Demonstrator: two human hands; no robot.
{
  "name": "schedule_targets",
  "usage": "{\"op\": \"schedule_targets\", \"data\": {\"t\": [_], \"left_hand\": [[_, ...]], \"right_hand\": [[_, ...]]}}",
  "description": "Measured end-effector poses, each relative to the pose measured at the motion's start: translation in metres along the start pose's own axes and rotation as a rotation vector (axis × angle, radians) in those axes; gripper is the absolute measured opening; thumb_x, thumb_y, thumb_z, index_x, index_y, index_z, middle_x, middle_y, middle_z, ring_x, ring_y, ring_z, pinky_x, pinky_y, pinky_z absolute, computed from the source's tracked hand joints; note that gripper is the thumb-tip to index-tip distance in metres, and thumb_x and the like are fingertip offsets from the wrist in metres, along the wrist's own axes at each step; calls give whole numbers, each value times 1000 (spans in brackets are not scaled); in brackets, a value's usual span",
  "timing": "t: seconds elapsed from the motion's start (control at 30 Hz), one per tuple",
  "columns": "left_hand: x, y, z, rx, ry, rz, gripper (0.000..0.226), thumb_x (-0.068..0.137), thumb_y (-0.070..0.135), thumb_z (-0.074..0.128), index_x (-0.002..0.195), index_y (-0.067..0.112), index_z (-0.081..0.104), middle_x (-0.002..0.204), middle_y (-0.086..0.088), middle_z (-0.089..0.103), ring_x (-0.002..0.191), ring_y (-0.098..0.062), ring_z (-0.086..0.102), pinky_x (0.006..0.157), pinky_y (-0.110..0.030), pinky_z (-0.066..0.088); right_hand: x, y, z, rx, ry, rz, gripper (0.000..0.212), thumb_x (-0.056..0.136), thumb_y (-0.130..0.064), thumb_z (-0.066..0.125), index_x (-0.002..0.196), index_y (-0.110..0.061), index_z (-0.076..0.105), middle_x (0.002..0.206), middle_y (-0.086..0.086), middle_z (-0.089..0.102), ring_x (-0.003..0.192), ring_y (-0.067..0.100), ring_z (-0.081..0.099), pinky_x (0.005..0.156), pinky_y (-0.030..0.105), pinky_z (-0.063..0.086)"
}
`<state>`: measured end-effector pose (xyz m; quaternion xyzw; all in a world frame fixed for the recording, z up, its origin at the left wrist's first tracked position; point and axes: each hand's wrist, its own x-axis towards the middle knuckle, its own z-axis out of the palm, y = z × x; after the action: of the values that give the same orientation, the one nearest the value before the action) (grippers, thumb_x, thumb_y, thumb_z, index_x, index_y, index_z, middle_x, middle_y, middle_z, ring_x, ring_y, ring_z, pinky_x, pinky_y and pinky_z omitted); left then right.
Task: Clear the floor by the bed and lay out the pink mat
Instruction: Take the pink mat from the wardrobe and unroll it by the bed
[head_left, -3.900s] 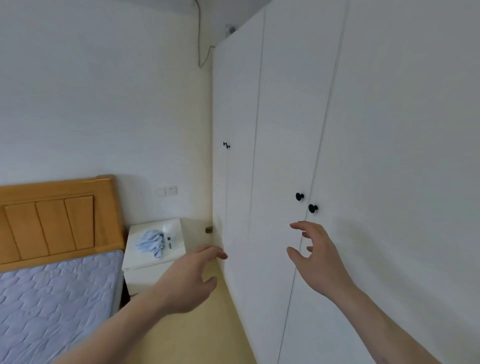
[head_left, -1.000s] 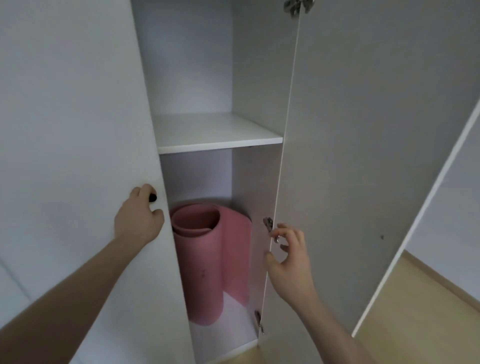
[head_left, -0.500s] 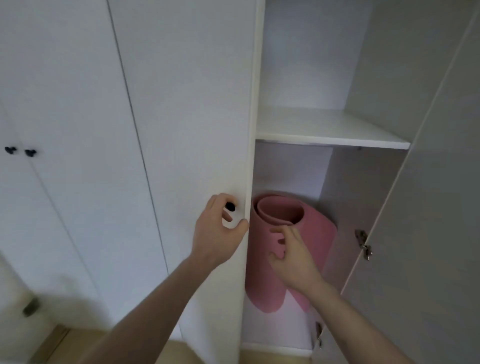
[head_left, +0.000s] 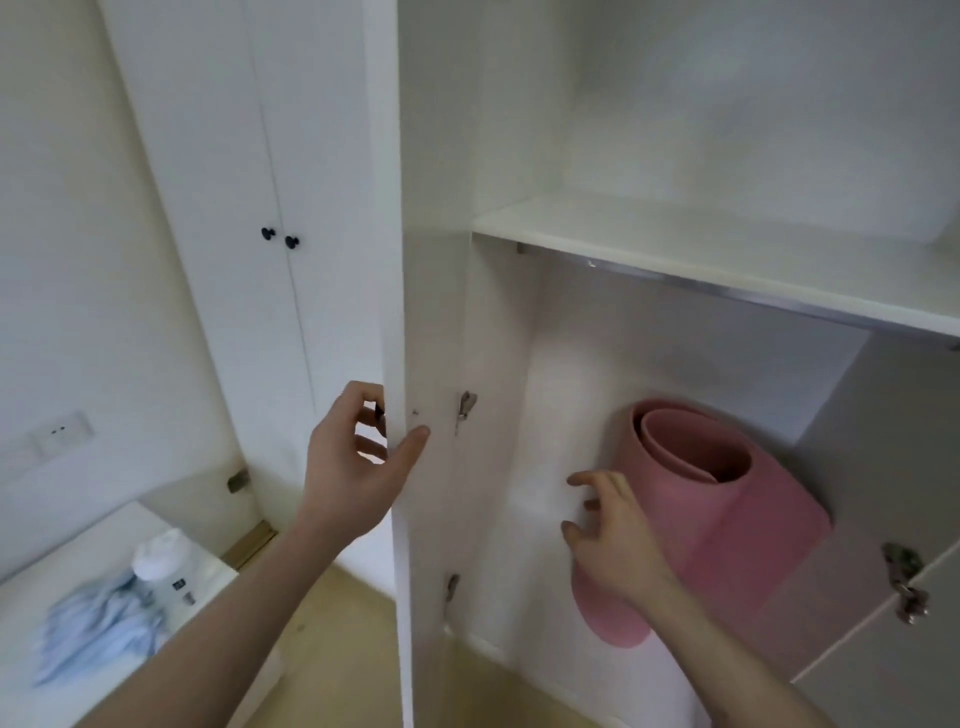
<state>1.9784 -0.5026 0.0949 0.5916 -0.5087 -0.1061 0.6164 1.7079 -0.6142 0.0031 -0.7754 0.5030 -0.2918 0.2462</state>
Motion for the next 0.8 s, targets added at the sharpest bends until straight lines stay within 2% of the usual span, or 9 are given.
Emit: {"op": "schedule_targets", "data": {"t": [0.1,0.2,0.3,0.4,0.5,0.57,0.67,0.73,0.8], "left_hand": [[3,-11,-26,23,69,-6,30,88,12,73,108,24,53,103,12,68,94,-16,66,67,-23,56],[1,-25,-44,98,124,-68,38,93,13,66,124,25,47,108,20,66,99,-8,66,76,-26,57],[-3,-37,-50,259,160,-195,76,88,17,69,148,31,24,129,31,54,110,10,57,92,-34,52],[-9,-41,-47,460,176,-267,113,80,25,78,158,19,-4,163,6,19,147,-16,28,117,-42,32],[-19,-33,-30,504,118,-261,122,80,24,78,157,9,-15,167,-4,-10,155,-23,-1,125,-39,11],[-30,-23,-16,592,145,-115,117,79,22,77,158,5,-7,166,-9,-16,155,-27,-8,125,-39,6],[-37,-12,18,671,57,229,96,77,19,73,157,5,20,167,-12,-2,155,-32,-1,123,-53,16],[-35,-12,44,593,-131,240,84,80,19,74,152,16,31,167,1,8,155,-23,8,121,-53,26],[-32,-17,72,504,-284,209,69,83,23,73,144,26,41,164,13,13,151,-15,20,117,-41,33]], "right_hand": [[2,-4,10,-2,-53,-16,46,87,-17,72,125,-35,54,128,-20,41,105,2,58,84,26,53],[5,-6,19,1,-90,-43,47,87,-17,72,125,-36,54,129,-20,41,104,-2,58,81,24,52],[7,-7,25,4,-106,-62,47,86,-17,72,123,-38,54,129,-21,42,103,-3,58,83,25,51],[9,-4,26,13,-121,-68,47,86,-17,73,124,-37,55,129,-21,42,103,-2,59,85,26,52],[12,7,21,28,-130,-45,47,86,-16,72,125,-36,55,130,-19,43,102,-5,58,78,16,47],[13,15,14,35,-136,-23,46,87,-16,72,125,-37,54,129,-19,42,103,-8,55,74,11,44],[13,34,-2,48,-118,5,46,88,-16,72,125,-37,54,126,-22,41,104,-4,56,75,11,46],[14,49,-15,43,-93,22,47,86,-15,73,123,-37,54,122,-26,41,102,0,57,82,21,51],[14,64,-29,23,-78,37,50,84,-16,73,121,-41,51,121,-23,43,99,-2,56,86,28,52]]}}
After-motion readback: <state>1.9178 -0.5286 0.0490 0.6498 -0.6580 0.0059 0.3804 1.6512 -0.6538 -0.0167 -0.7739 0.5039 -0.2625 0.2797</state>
